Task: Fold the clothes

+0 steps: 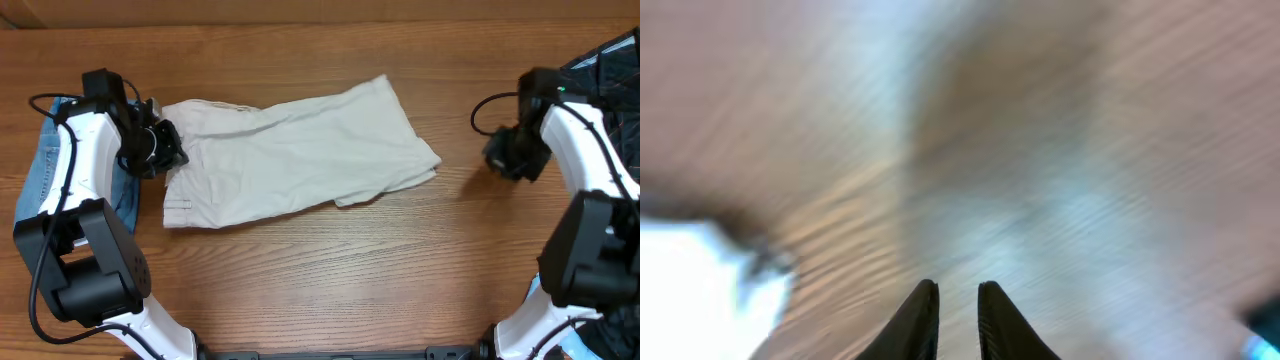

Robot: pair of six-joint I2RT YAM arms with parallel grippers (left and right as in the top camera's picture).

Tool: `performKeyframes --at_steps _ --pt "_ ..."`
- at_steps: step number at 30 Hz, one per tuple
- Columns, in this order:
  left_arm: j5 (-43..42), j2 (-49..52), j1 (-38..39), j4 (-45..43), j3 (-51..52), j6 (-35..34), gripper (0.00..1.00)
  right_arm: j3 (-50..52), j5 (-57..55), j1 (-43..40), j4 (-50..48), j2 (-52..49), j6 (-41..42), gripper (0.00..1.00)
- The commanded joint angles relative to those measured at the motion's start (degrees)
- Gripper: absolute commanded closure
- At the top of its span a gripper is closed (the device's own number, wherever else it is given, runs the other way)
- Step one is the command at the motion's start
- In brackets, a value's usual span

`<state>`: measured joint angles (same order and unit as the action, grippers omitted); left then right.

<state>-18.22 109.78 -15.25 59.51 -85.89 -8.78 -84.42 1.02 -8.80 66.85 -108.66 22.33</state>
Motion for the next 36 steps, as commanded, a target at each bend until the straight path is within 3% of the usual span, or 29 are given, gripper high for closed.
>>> performKeyframes --at_steps 1,4,11,18,26,36 --pt "6.4 -0.2 0.4 2.8 -4.5 1.1 0.96 -2.3 20.4 2.4 -2.3 2.9 -10.2 0.83" --pt "6.6 -0.2 0.4 5.2 -7.2 1.1 0.96 -2.0 28.6 7.1 -6.2 2.9 -12.0 0.83" --pt "6.4 -0.2 0.4 7.6 -11.1 1.0 0.96 -1.8 27.9 23.5 -17.0 2.4 -11.9 0.9" --pt "5.0 -0.2 0.4 7.8 -11.1 0.9 0.96 -1.8 24.5 36.3 -26.1 -3.2 -9.8 0.9" --pt "-0.3 -0.2 0.4 8.3 -12.1 0.9 0.96 -1.8 25.0 42.0 -32.6 -12.6 -9.7 0.9" --pt "-12.3 -0.2 0.4 8.7 -14.9 -0.5 0.96 -1.8 26.8 46.7 -31.4 -18.8 -9.7 0.91"
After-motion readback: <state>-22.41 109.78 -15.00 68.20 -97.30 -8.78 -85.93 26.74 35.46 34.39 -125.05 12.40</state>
